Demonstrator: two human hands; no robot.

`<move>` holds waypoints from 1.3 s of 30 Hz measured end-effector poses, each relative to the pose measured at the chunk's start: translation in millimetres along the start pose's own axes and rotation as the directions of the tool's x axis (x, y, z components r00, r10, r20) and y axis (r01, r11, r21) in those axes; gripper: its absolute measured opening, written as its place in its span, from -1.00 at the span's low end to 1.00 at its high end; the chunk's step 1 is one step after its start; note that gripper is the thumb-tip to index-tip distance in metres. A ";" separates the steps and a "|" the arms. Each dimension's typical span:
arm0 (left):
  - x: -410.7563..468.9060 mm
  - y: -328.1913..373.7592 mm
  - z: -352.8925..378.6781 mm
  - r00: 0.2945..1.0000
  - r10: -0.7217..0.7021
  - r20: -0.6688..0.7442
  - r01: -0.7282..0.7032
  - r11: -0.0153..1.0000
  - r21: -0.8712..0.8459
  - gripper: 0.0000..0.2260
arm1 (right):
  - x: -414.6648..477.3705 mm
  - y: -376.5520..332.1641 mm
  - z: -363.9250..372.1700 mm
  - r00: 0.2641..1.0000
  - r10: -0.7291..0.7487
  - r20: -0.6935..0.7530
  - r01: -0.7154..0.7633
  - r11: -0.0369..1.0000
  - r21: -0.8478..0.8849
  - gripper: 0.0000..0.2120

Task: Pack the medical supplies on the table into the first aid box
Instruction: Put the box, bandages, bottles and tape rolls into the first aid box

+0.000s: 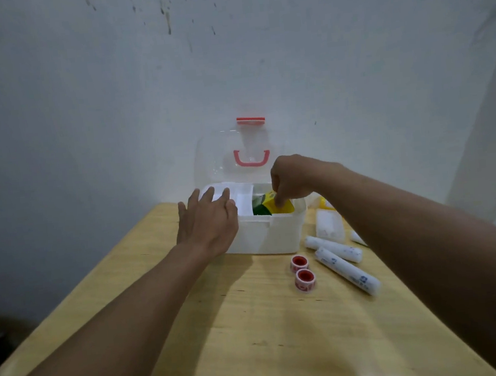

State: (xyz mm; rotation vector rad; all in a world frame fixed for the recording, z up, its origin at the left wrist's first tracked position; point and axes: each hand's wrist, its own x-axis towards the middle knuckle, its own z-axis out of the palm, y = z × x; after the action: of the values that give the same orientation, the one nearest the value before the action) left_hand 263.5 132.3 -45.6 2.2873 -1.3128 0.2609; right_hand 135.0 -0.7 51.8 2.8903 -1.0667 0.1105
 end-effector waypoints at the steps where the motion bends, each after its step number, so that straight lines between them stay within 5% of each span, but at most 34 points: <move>1: -0.1 -0.3 0.5 1.000 0.001 -0.003 -0.001 1.000 -0.002 -0.52 | 1.8 0.1 3.8 1.000 -0.003 0.001 0.003 1.000 -0.005 -0.61; 6: 0.7 -0.6 1.4 1.000 0.005 -0.015 -0.005 1.000 -0.004 -0.52 | 9.6 3.2 17.9 1.000 -0.014 0.018 0.014 1.000 -0.009 -0.62; 10: 1.2 -1.7 0.4 1.000 0.008 0.005 -0.008 1.000 0.010 -0.51 | 7.8 12.5 14.4 0.997 -0.005 -0.082 0.010 0.998 0.069 -0.81; 15: 4.1 2.8 -0.8 0.999 0.000 -0.044 0.003 0.998 0.065 -0.49 | -11.0 39.8 2.7 0.976 0.124 -0.177 -0.091 0.979 0.184 -0.69; 21: -0.9 6.8 6.0 0.997 0.031 -0.069 -0.027 0.998 0.059 -0.50 | -40.6 59.9 28.4 0.957 0.288 0.019 -0.288 0.949 0.129 -0.95; 25: 0.7 5.3 6.1 0.997 0.041 -0.071 -0.037 0.998 0.055 -0.51 | -35.7 66.5 58.6 0.926 0.339 0.167 -0.351 0.935 0.049 -0.68; 30: 0.5 4.1 7.7 0.996 0.041 -0.076 -0.037 0.998 0.045 -0.52 | -30.4 64.4 69.1 0.907 0.367 0.206 -0.379 0.925 0.022 -0.54; 39: 1.1 5.0 5.0 0.997 0.027 -0.074 -0.027 1.000 -0.007 -0.53 | -42.3 71.2 41.2 0.922 0.352 0.160 -0.377 0.910 0.171 -0.70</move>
State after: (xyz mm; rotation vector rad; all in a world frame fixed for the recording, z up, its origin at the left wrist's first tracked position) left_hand 259.4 126.9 -47.9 2.2329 -1.3058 0.3455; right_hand 58.6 -30.7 9.1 2.8565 -1.7078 0.0539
